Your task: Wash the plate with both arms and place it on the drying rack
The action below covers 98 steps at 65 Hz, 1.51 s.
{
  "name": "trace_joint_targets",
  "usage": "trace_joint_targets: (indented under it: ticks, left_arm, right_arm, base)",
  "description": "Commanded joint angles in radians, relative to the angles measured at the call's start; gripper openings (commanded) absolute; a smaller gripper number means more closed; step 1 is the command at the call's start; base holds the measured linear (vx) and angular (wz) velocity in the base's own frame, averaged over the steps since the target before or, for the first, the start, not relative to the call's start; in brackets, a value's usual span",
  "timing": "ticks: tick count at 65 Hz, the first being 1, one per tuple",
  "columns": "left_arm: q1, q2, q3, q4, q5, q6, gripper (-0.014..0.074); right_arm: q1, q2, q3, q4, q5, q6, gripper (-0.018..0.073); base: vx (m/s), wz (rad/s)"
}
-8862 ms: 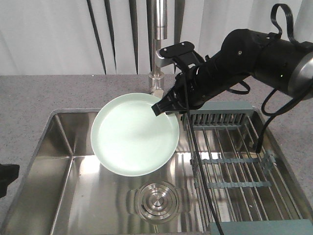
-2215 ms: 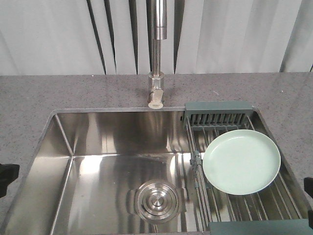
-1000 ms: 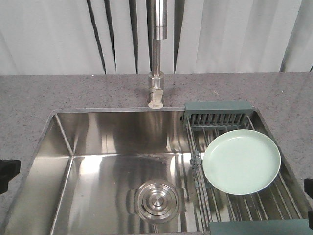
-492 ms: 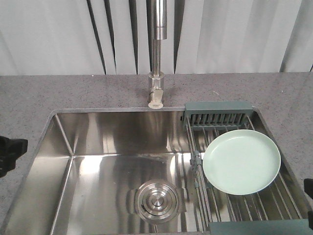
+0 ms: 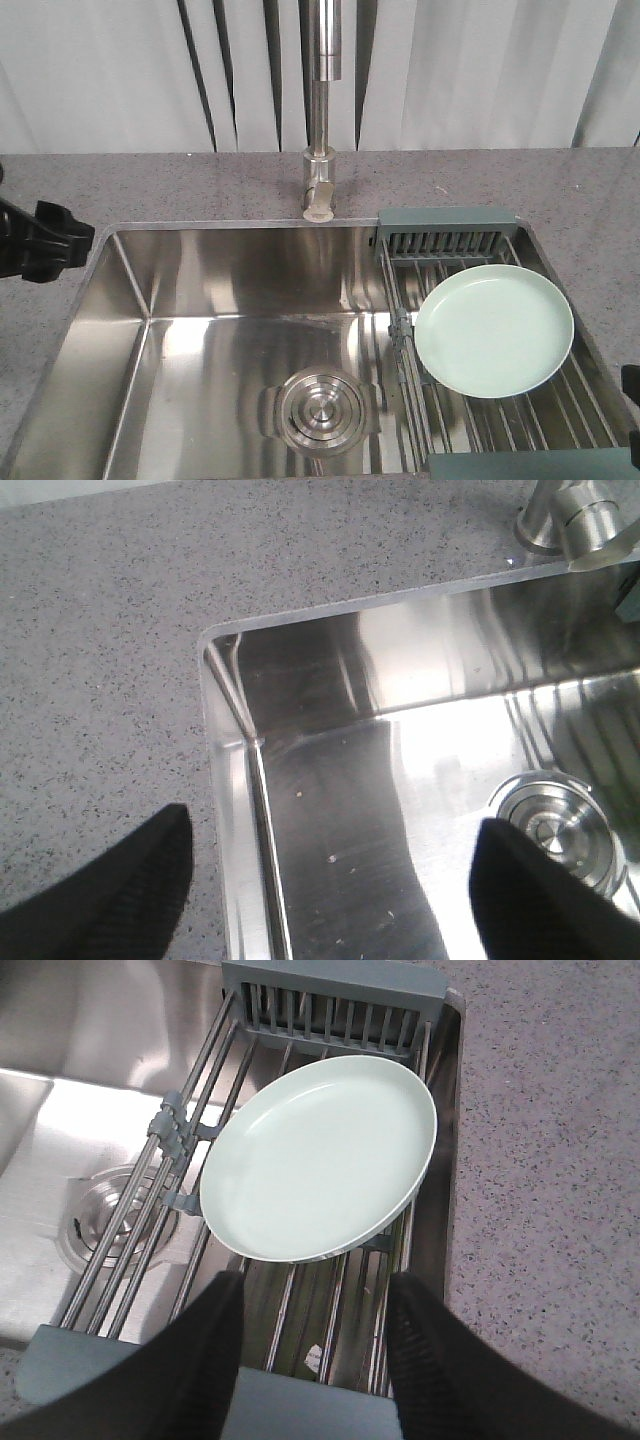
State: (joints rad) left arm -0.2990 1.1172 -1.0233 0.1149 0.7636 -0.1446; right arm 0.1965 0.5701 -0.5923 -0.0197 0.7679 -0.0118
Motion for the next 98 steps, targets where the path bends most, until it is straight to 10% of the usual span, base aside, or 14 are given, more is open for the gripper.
trace_joint_targets:
  ticks: [1,21,32,69,98]
  left_arm:
    - [-0.006,0.043,-0.053,-0.002,-0.045,0.014,0.0437]
    - [-0.006,0.206,-0.122,-0.097,-0.066,0.163,0.0004]
    - [0.04,0.285,-0.174,-0.272,-0.066,0.346,-0.0008]
    - [0.13,0.522,-0.21,-1.23,-0.052,1.533,-0.0008]
    - [0.04,0.687,-0.21,-1.673,-0.012,2.125,-0.0008]
  right_arm:
    - [-0.001,0.002,-0.026,-0.01,-0.062,-0.008,0.0329]
    - [-0.001,0.002,-0.026,-0.01,-0.062,-0.008,0.0329]
    - [-0.001,0.002,-0.026,-0.01,-0.062,-0.008,0.0329]
    - [-0.001,0.002,-0.026,-0.01,-0.062,-0.008,0.0329]
    - [-0.001,0.002,-0.026,-0.01,-0.061,-0.008,0.0329]
  base:
    - [0.0,0.0]
    - [0.0,0.0]
    - [0.0,0.0]
    - [0.0,0.0]
    - [0.0,0.0]
